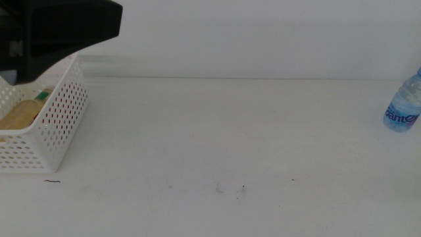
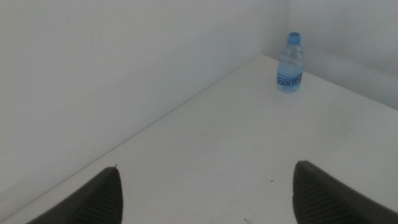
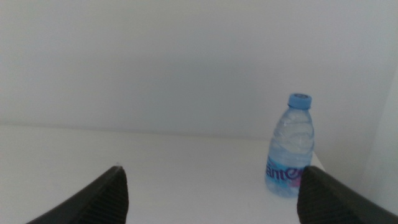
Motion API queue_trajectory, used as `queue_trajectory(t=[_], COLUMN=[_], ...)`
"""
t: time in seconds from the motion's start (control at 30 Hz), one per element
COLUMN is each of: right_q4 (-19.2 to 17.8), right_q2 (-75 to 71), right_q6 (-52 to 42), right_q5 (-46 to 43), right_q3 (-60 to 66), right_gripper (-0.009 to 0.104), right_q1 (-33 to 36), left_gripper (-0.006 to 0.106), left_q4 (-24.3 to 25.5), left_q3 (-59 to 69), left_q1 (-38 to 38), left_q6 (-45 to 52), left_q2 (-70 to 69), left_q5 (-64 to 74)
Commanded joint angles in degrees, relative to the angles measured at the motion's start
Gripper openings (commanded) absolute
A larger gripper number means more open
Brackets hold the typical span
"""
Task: Use arms to grab the bottles and put them into the dustbin to the left of the table.
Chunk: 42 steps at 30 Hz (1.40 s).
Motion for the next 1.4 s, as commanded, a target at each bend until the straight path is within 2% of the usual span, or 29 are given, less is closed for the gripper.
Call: queue_trajectory(t=[0.0, 0.1, 0.33, 0.47, 0.63, 0.7, 0.83, 0.93, 1.23, 1.37], right_q4=[-0.07, 3.9, 4.08, 4.08, 9.55, 13.77, 25.44, 31.23, 32.34, 34.26], right_q2=[10.71, 25.45, 57.62, 70.88, 80.77, 83.47, 89.18, 93.16, 102.94, 105.97], right_q6=[-1.32, -1.66, -1.77, -1.77, -5.75, -8.55, -10.87, -11.03, -14.27, -15.72], right_q5=[-5.46, -12.86, -49.21, -64.42, -65.17, -65.17, -65.17, -65.17, -65.17, -62.6], right_q3=[-2.66, -4.8, -5.05, -5.05, -6.28, -7.43, -12.16, -17.09, -31.19, -37.42], right_gripper=[0.089, 0.089, 0.089, 0.089, 0.089, 0.089, 0.089, 0.089, 0.089, 0.089], right_q1=[-1.74, -2.49, -2.49, -2.49, -2.49, -2.49, -2.49, -2.49, -2.75, -3.47], left_gripper=[0.094, 0.094, 0.094, 0.094, 0.094, 0.094, 0.094, 0.094, 0.094, 0.094], left_q4=[0.57, 0.71, 1.73, 1.73, 1.77, 1.77, 1.77, 1.77, 1.77, 1.77], left_q3=[-0.26, -0.26, -0.26, -0.26, -0.26, -0.26, -0.26, -0.26, -0.26, -0.26], left_q1=[-0.37, -0.37, -0.37, -0.37, -0.37, -0.37, -0.37, -0.37, -0.37, -0.37], left_q6=[-0.4, -0.4, -0.4, -0.4, -0.15, -0.15, -0.15, -0.15, -0.03, -0.03], left_q2=[0.02, -0.2, -0.06, -0.06, -0.06, -0.06, -0.06, -0.06, -0.06, -0.06], left_q5=[-0.9, -0.9, -1.13, -1.13, -1.25, -1.25, -1.25, -1.25, -2.82, -2.82])
